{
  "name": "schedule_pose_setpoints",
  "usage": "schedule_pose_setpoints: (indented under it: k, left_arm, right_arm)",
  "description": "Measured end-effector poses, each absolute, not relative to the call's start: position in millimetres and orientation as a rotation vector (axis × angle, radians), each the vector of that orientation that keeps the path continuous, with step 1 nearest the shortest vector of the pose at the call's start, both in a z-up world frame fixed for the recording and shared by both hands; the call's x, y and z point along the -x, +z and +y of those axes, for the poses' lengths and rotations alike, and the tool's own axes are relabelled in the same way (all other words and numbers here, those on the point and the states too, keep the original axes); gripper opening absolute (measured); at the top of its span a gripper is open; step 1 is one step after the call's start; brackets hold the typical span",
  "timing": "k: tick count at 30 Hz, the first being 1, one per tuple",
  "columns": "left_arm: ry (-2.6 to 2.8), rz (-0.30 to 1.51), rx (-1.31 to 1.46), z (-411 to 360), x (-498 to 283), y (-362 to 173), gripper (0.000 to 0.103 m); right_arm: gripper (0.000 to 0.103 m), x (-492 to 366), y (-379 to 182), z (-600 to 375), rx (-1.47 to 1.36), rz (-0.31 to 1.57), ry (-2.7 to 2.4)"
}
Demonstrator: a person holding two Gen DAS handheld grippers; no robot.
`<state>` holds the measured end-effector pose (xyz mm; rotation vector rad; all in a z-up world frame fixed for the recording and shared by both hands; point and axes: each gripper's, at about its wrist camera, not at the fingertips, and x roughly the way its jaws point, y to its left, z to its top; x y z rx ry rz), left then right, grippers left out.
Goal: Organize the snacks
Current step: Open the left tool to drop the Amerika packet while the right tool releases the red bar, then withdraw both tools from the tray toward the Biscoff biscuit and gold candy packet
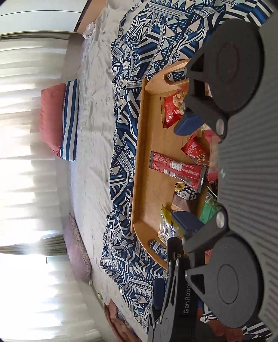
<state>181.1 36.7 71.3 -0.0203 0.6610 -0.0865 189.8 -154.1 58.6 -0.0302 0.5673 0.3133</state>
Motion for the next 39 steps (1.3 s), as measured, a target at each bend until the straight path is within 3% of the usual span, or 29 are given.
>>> schedule_pose_setpoints:
  k: [13,39]
  left_arm:
    - [-0.123,0.677,0.038,32.4,-123.0,68.8,0.097]
    - [-0.117,0.813,0.018,2.4,-126.3,16.2,0.097]
  right_arm:
    - [0.103,-117.1,44.8,-153.0,0.143,0.535,0.359]
    - [0.103,-72.2,-19.6,-149.2,0.108,0.571,0.304]
